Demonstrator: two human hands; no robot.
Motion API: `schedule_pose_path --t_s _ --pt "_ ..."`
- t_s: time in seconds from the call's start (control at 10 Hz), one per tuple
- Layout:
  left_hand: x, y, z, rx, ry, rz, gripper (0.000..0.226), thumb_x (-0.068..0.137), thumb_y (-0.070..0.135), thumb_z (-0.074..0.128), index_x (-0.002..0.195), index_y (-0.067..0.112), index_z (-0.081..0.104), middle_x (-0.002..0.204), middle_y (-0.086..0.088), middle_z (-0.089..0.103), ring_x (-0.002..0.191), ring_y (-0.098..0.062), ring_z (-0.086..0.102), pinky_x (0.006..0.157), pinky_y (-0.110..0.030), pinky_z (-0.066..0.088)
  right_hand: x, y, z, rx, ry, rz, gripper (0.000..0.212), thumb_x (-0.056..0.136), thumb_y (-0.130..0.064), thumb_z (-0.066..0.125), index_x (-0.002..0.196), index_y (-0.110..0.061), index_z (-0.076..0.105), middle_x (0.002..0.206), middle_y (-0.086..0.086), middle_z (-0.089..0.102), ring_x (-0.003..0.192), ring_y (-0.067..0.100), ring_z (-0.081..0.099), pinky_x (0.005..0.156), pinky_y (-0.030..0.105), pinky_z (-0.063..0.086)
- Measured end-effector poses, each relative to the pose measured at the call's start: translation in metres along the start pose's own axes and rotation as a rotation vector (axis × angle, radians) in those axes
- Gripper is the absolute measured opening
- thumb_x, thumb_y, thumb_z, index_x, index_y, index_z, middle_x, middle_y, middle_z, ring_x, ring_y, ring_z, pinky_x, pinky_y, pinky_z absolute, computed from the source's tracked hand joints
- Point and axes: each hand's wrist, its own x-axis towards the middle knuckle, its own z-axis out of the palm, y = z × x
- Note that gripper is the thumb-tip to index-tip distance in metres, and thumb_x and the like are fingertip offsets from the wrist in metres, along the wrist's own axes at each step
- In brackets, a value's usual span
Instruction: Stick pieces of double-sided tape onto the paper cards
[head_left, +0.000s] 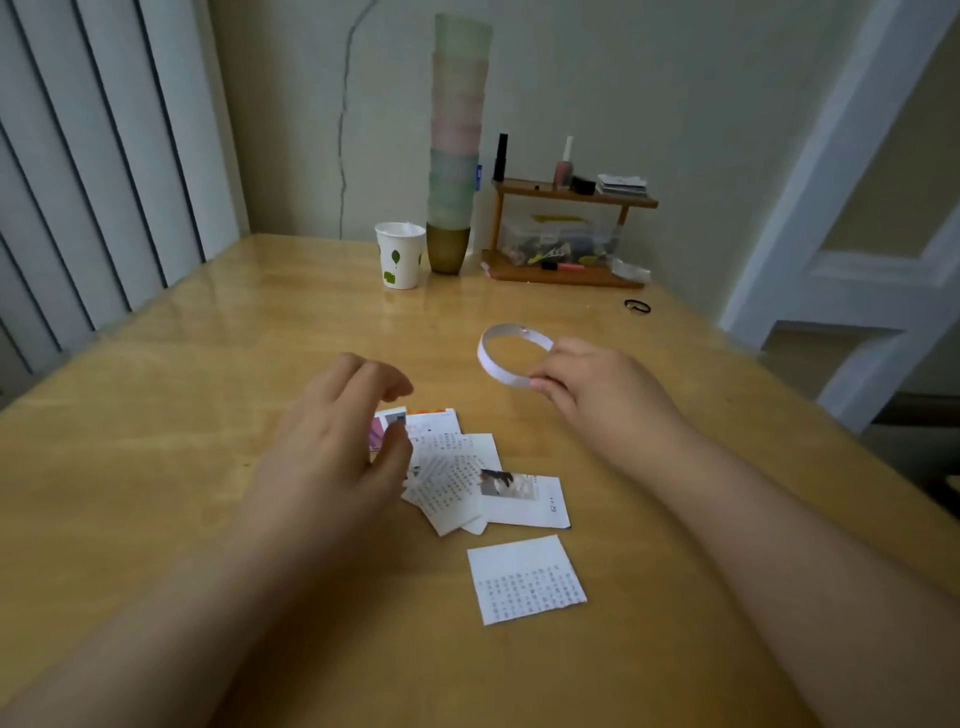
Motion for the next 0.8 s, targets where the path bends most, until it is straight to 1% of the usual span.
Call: schedule_pose_path --t_s 0.1,0.2,0.3,0.4,0.5,0.6,0.7,0.8 --pt "0.002 -0.003 0.003 0.024 -0.005 -0.042 0.017 0.084 0.014 0.056 0.097 0.024 0.056 0.095 0.017 0.046 0.079 -0.005 0.048 0.063 -0.013 0.036 0.026 0.013 0.019 -0.108 -0.081 0.045 0.027 0.1 -0.027 0.044 0.111 -0.017 0.066 0.112 -0.001 0.058 0.096 0.02 0.056 0.079 0.038 0.048" --pt "0.004 -0.004 0.004 0.007 -0.048 -0.041 0.012 0.086 0.016 0.054 0.095 0.024 0.056 0.093 0.016 0.048 0.076 -0.008 0.053 0.06 -0.021 0.04 0.04 0.017 0.031 -0.168 -0.161 0.057 0.027 0.1 -0.025 0.042 0.11 -0.017 0.066 0.114 0.001 0.057 0.098 0.023 0.057 0.081 0.038 0.049" --pt "0.005 -0.005 0.005 -0.001 -0.082 -0.011 0.016 0.082 0.025 0.046 0.093 0.022 0.057 0.089 0.014 0.05 0.075 -0.008 0.055 0.06 -0.027 0.045 0.047 0.02 0.04 -0.189 -0.219 0.061 0.028 0.1 -0.025 0.043 0.112 -0.016 0.066 0.116 0.002 0.057 0.101 0.023 0.056 0.083 0.035 0.047" --pt "0.005 -0.007 0.009 -0.007 -0.12 0.013 0.02 0.08 0.025 0.045 0.093 0.02 0.06 0.084 0.012 0.051 0.073 -0.008 0.054 0.059 -0.021 0.043 0.048 0.021 0.044 -0.168 -0.253 0.089 0.03 0.1 -0.028 0.043 0.117 -0.019 0.066 0.117 0.003 0.057 0.104 0.023 0.056 0.085 0.036 0.047" --pt "0.005 -0.009 0.011 -0.001 -0.13 0.03 0.019 0.08 0.024 0.046 0.092 0.019 0.06 0.082 0.011 0.052 0.072 -0.007 0.054 0.059 -0.02 0.043 0.045 0.023 0.045 -0.109 -0.245 0.095 0.031 0.1 -0.026 0.043 0.124 -0.021 0.062 0.122 0.002 0.058 0.11 0.022 0.054 0.091 0.036 0.046" --pt "0.004 -0.01 0.011 -0.006 -0.143 0.017 0.015 0.083 0.021 0.05 0.093 0.018 0.061 0.082 0.011 0.051 0.072 -0.007 0.054 0.059 -0.019 0.042 0.038 0.024 0.044 0.009 -0.188 0.119 0.032 0.099 -0.025 0.047 0.128 -0.02 0.059 0.124 0.0 0.058 0.113 0.019 0.053 0.094 0.032 0.043" --pt "0.004 -0.012 0.012 -0.02 -0.124 0.021 0.011 0.086 0.015 0.054 0.094 0.019 0.061 0.084 0.01 0.053 0.073 -0.007 0.056 0.06 -0.018 0.041 0.031 0.024 0.043 0.112 -0.092 0.121 0.031 0.096 -0.022 0.052 0.126 -0.02 0.06 0.109 -0.004 0.055 0.097 0.015 0.056 0.087 0.031 0.047" --pt "0.003 -0.011 0.011 -0.125 -0.148 -0.149 0.023 0.088 0.015 0.057 0.105 0.029 0.056 0.099 0.016 0.054 0.088 0.003 0.056 0.065 -0.006 0.038 0.022 0.025 0.031 0.285 0.059 0.182 0.03 0.094 -0.023 0.057 0.123 -0.021 0.062 0.103 -0.008 0.051 0.084 0.009 0.054 0.08 0.024 0.046"
